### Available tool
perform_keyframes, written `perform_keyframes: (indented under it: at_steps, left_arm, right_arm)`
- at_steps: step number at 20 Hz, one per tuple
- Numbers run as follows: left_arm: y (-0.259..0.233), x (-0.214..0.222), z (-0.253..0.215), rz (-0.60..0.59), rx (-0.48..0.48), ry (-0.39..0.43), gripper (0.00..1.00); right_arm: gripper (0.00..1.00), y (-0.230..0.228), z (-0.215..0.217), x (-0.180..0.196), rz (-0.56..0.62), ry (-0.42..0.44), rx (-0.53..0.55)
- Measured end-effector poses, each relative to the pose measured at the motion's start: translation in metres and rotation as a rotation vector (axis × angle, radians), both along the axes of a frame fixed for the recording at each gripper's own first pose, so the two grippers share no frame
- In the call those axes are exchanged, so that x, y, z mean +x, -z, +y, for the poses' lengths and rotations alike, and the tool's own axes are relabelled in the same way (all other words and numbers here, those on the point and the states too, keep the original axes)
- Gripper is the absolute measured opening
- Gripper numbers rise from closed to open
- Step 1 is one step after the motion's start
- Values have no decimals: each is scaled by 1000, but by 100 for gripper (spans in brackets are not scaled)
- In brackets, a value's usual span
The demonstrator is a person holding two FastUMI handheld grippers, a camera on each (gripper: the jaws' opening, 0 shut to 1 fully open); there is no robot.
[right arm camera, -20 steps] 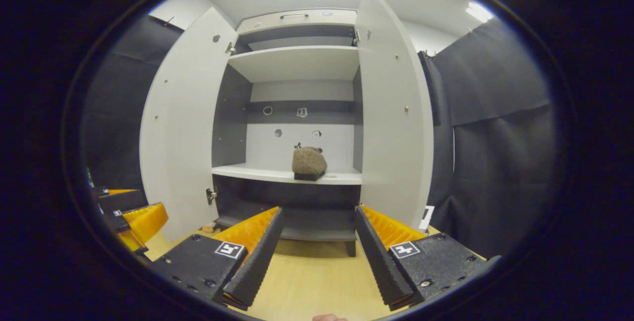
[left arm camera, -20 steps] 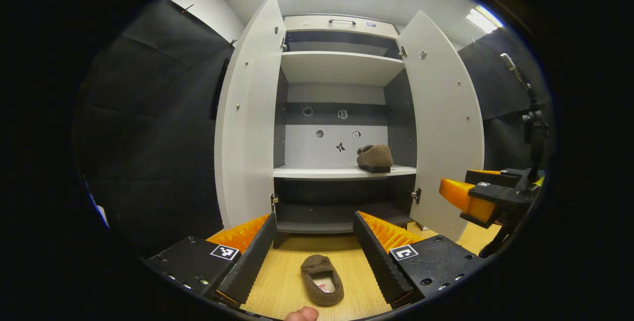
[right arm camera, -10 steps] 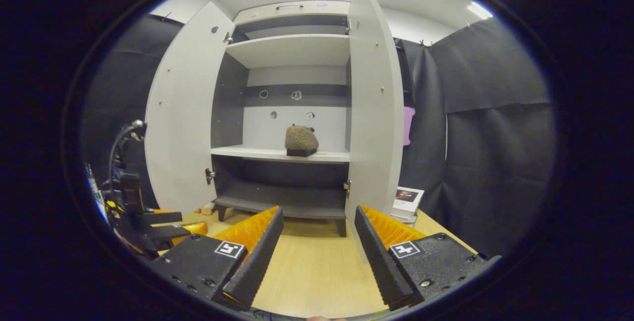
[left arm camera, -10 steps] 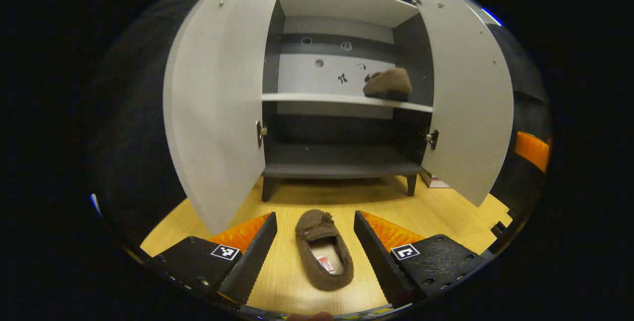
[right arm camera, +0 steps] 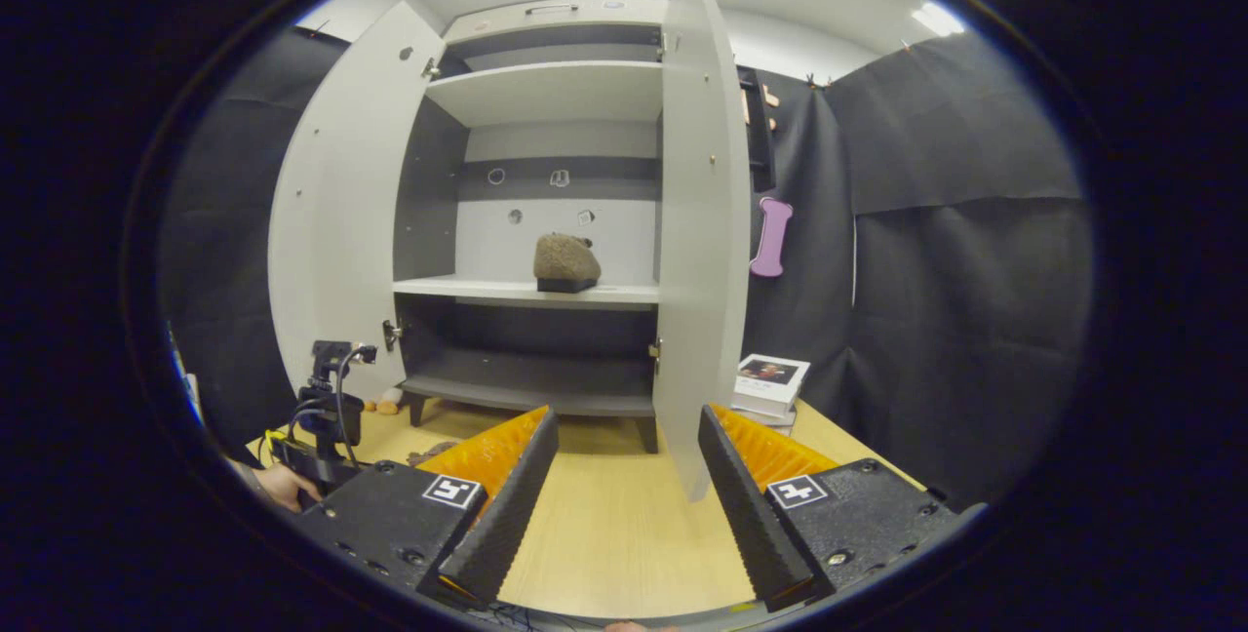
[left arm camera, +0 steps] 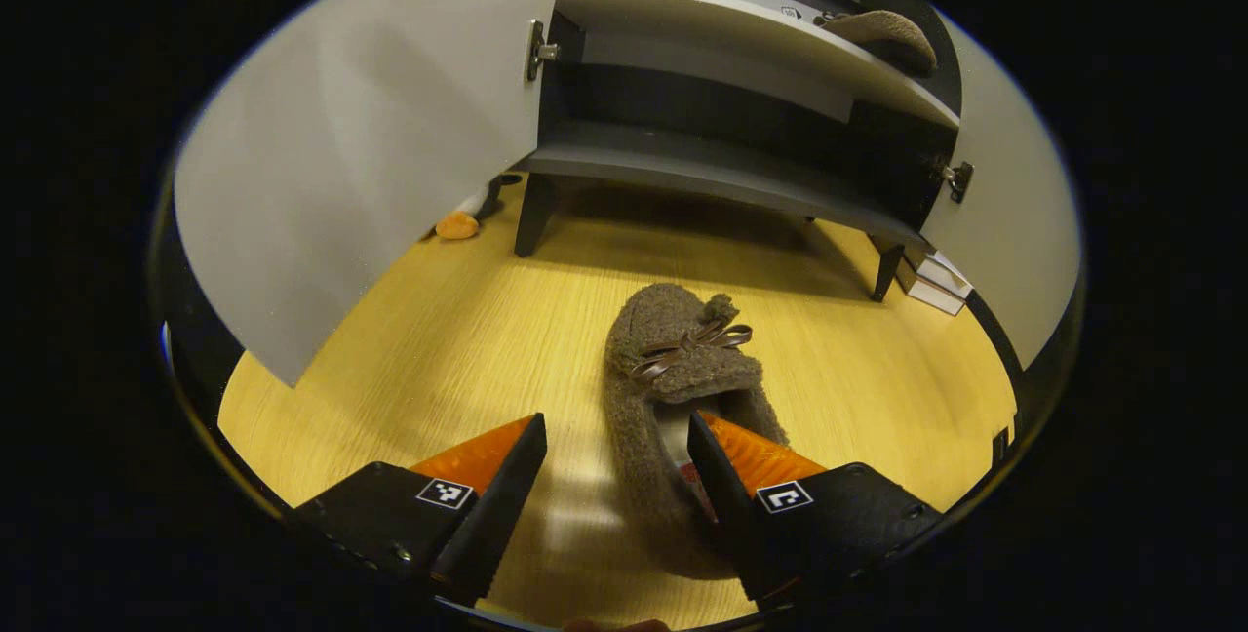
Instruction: Grab one shoe with the right hand and put it into the shoe cabinet, grab the other shoe with the left hand and put it into the shoe cabinet; then close the right door with the right hand and the left door with the left hand.
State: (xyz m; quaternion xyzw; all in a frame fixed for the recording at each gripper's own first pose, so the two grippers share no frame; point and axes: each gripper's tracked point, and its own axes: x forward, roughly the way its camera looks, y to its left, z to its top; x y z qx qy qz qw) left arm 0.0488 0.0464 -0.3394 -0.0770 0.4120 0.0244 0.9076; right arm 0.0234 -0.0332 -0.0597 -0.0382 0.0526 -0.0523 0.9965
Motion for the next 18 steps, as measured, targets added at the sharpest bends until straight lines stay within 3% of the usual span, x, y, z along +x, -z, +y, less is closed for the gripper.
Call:
perform_keyframes:
  at_steps: [3,4,5,6,10,13,15,18]
  left_arm:
    - [3,11,-7,-23,-27,-11,80]
    - [3,16,-7,-38,-33,-2,67]
    - [4,22,-8,-56,-30,2,61]
    - [4,23,-7,-62,-27,3,45]
    - [3,23,2,-80,3,-46,2]
    - [-16,21,-3,-113,-4,-44,0]
    - [-58,21,-11,-193,13,-30,0]
    - [-138,22,-18,-316,7,-100,0]
  right_arm:
    - [92,1,-9,5,14,23,0]
    - [92,3,-11,6,18,27,2]
    - [92,4,-12,8,20,30,4]
    - [92,4,-11,9,24,30,5]
    - [92,8,-9,11,37,18,-5]
    - [92,10,-7,11,47,8,-12]
    - [92,13,-5,11,55,3,-11]
    - [92,15,-1,14,58,-6,-22]
